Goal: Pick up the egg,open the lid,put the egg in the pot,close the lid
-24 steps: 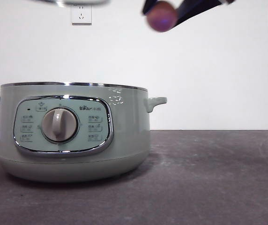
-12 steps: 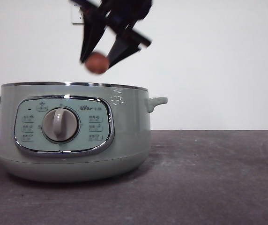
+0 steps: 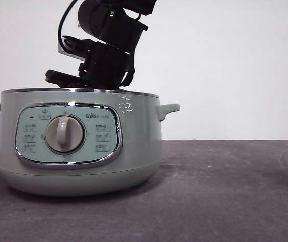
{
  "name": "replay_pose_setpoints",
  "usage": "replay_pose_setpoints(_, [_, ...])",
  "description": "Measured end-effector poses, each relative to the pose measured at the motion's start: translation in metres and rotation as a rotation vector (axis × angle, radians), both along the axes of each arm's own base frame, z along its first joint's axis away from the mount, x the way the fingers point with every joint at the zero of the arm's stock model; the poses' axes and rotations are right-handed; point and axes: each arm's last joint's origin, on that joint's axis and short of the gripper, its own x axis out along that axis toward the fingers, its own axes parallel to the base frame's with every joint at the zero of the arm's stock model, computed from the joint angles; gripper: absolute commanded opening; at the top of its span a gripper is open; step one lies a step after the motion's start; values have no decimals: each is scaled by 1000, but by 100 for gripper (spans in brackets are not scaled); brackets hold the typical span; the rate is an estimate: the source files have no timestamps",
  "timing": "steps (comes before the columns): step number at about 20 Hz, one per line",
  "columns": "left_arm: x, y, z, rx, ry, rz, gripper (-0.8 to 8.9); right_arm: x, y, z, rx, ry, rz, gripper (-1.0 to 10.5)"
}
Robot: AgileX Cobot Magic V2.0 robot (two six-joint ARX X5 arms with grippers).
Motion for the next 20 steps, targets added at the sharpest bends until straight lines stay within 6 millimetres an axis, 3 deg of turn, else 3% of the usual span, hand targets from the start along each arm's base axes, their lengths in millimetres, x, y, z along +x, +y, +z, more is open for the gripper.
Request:
replay_pose_setpoints(5, [-1,0,-1,3,6,0,-9,1,1,-8,-22,10,12,10])
replay_pose_setpoints(6, [-1,0,-1,3,6,0,-9,1,1,-8,-22,10,13,66])
replay_pose_setpoints(8, [-1,0,-1,3,6,0,-9,1,2,-8,-22,8,16,298])
replay_pose_setpoints(10, [-1,0,-1,3,6,0,-8,1,2,-8,-25,10,17,411])
replay_pose_setpoints(16, [-1,0,-1,3,7,0,-8,1,2,-11,-34,15,15,410])
replay_pose_setpoints(20, [2,-1,-1,7,14,0,-8,-4,-6,20,-52,-96,-50,409])
